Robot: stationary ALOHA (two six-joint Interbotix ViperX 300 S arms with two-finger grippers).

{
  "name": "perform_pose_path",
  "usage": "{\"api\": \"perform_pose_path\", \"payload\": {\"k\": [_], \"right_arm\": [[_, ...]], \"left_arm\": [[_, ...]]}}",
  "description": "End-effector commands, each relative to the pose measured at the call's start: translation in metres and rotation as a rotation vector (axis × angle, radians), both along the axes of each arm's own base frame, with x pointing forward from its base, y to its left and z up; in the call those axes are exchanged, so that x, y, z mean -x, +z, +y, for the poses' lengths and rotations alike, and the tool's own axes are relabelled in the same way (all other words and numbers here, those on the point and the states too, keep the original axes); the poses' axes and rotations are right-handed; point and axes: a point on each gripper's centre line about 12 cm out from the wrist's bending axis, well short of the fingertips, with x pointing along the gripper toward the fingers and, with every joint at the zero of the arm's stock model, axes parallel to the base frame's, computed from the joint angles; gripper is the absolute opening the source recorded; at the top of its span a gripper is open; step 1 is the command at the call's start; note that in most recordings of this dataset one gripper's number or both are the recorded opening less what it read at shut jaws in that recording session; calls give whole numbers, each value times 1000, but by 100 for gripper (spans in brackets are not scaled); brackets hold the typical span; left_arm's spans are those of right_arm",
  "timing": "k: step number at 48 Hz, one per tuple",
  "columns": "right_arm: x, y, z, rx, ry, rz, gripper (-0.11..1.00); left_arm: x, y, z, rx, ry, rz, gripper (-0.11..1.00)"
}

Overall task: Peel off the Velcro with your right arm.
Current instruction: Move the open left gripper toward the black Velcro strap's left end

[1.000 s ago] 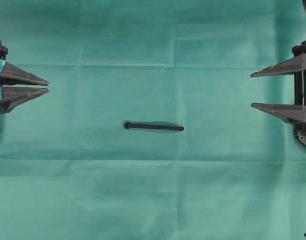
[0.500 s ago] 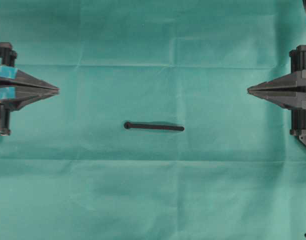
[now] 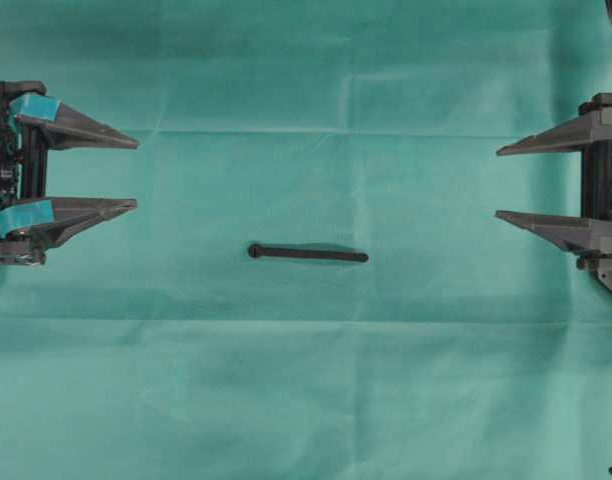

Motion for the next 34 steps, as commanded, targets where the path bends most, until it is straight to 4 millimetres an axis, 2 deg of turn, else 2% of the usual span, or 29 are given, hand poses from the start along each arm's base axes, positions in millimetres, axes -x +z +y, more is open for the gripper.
{"api": "perform_pose_path", "payload": {"k": [1, 9, 28, 34], "right_arm": [[-2, 6, 0, -2, -2, -22, 46], [-2, 6, 0, -1, -1, -23, 46], [-1, 6, 0, 3, -1, -37, 46], [-1, 6, 0, 3, -1, -37, 46]], "left_arm": [[-7, 9, 2, 2, 7, -20, 80], [-28, 5, 2, 4, 7, 24, 80], [-98, -6, 5, 5, 7, 133, 80], [-113, -7, 5, 5, 6, 161, 79]]}}
